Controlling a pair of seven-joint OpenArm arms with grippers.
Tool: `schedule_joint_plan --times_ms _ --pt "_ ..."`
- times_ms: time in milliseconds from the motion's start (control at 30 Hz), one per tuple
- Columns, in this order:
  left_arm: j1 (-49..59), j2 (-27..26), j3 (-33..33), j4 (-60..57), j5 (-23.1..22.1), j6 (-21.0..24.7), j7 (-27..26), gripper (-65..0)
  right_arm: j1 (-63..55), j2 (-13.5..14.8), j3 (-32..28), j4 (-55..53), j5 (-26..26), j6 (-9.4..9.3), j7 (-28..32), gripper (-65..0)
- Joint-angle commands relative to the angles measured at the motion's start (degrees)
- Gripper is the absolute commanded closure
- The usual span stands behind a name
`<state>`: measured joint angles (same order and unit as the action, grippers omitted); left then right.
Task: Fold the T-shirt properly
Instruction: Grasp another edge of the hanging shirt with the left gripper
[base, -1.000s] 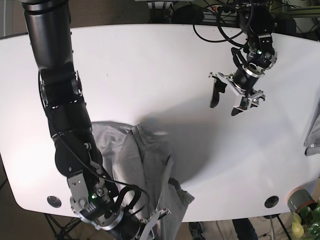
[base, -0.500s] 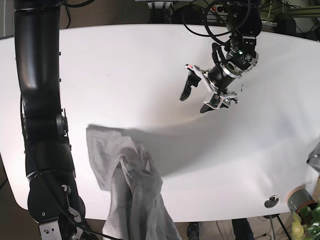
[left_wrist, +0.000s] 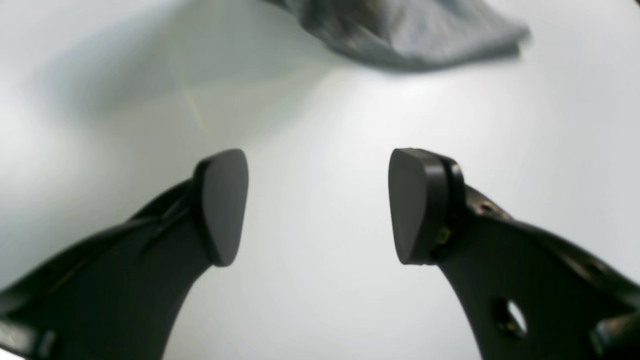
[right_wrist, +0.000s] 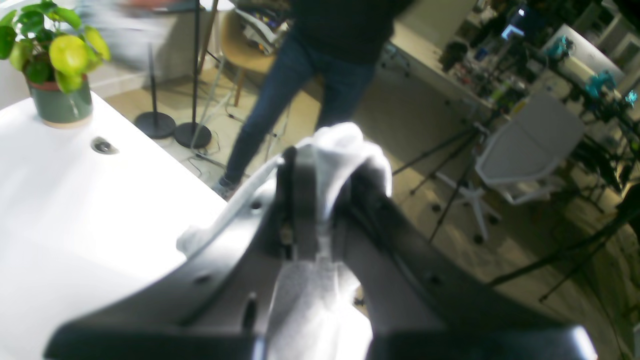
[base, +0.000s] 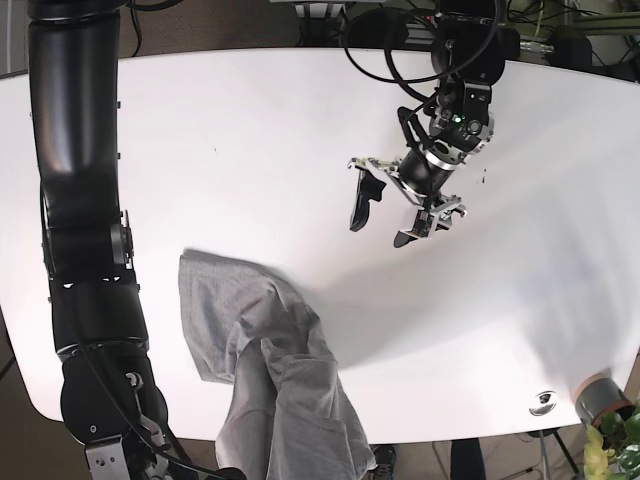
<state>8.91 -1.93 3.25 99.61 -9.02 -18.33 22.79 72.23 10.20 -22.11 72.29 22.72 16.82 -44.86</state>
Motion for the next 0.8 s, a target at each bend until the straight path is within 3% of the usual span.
schedule_joint_plan --times_ms 0,267,533,667,767 --pt "-2.9 2.0 0.8 -3.1 -0.4 0.1 -0.5 -40.8 2.6 0.0 0.4 0.6 0.3 -0.25 2.4 -1.9" --pt "-15.5 5.0 10.4 -20.2 -0.7 0.3 -0.6 -40.4 2.6 0.3 0.4 0.6 0.3 -0.25 2.4 -1.9" --pt "-27.3 10.9 11.7 -34.8 -0.5 0.3 -0.8 -40.6 2.6 0.4 0.4 0.6 0.3 -0.25 2.4 -1.9" --pt "-31.6 10.9 12.3 -41.2 -0.4 0.4 -4.9 -40.6 2.6 0.5 0.4 0.7 0.3 -0.25 2.4 -1.9" --pt "-35.3 10.9 16.3 -48.2 -0.4 0.7 -9.7 -40.7 2.6 1.5 0.4 0.7 0.3 -0.25 2.4 -1.9"
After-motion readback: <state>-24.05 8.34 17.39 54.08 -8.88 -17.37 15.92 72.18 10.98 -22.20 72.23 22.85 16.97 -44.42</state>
